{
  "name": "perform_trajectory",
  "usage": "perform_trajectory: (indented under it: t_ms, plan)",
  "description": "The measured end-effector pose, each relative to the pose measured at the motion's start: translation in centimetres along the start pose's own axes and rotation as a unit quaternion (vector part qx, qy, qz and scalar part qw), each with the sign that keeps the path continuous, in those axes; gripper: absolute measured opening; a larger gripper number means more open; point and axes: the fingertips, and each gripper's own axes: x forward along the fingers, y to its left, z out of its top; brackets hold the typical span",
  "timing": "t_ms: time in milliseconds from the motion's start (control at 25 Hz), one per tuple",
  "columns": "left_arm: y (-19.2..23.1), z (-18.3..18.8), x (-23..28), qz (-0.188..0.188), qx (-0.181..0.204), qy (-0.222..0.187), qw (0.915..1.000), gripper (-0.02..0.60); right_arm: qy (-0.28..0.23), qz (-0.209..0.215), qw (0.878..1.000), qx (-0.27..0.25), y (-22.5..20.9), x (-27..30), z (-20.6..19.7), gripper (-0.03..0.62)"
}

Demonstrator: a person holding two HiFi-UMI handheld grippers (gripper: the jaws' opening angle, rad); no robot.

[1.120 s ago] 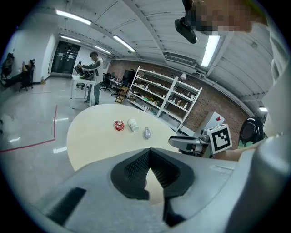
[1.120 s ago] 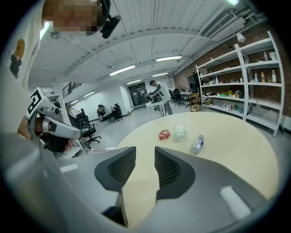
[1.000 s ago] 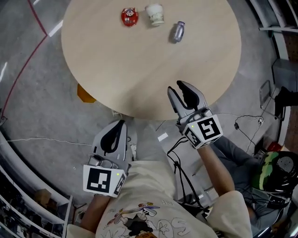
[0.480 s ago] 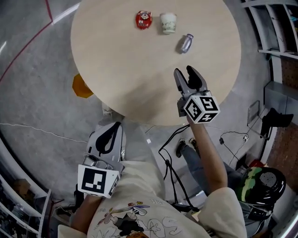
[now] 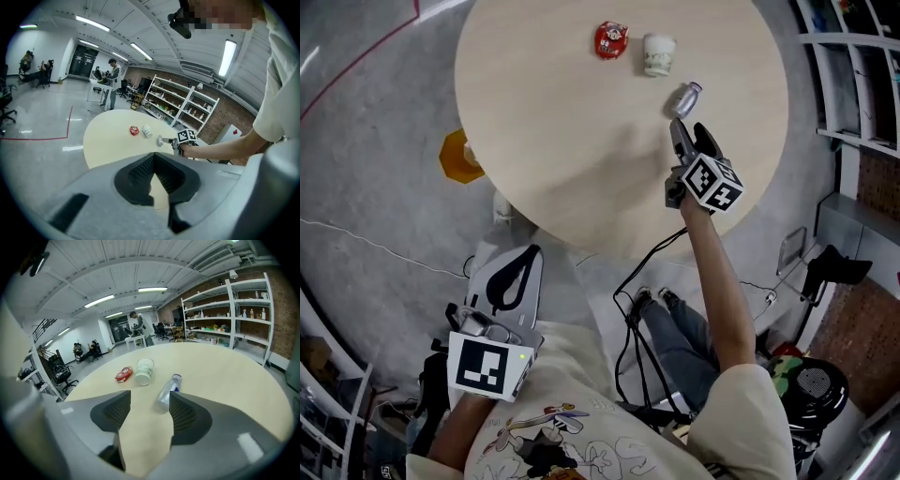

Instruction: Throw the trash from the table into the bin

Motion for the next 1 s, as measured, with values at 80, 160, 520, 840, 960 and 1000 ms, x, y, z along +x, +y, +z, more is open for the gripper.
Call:
perform_trajectory:
  t_ms: [80,160,520,840,960,1000]
  plan:
    - [-0.1,0.3,0.0,0.004,-0.010,-0.011,0.9999,0.005,0.013,-0.011,1.000,0.022,-1.5,1.2,-0.5,0.264]
    - [0.0,0.5,0.2,0.003,-0.009,-0.014,0.9999,0.006,0.022,-0.023,0.999,0.040,-2.7,2.4,-0.7,0.276]
    - [-0.6,-0.2,0.0,-0.002,-0.026,-0.015,0.9995,0.006,0.070,-0.050,0.986,0.140,-4.4,6.6,-1.3,0.342]
    - [-1.1,-1.0,-0.2,-0.005,-0.037,-0.014,0.9992,0.006,0.108,-0.108,0.976,0.153,-6.4,8.3,-2.1,0.297]
    - [-1.2,-1.0,-0.1,-0.006,-0.023,-0.016,0.9996,0.006,0.106,-0.133,0.973,0.157,-7.4,8.3,-2.3,0.218]
    - [-1.3,-0.9,0.0,-0.007,-0.016,-0.018,0.9997,0.006,0.105,-0.135,0.973,0.158,-7.7,8.2,-2.3,0.218]
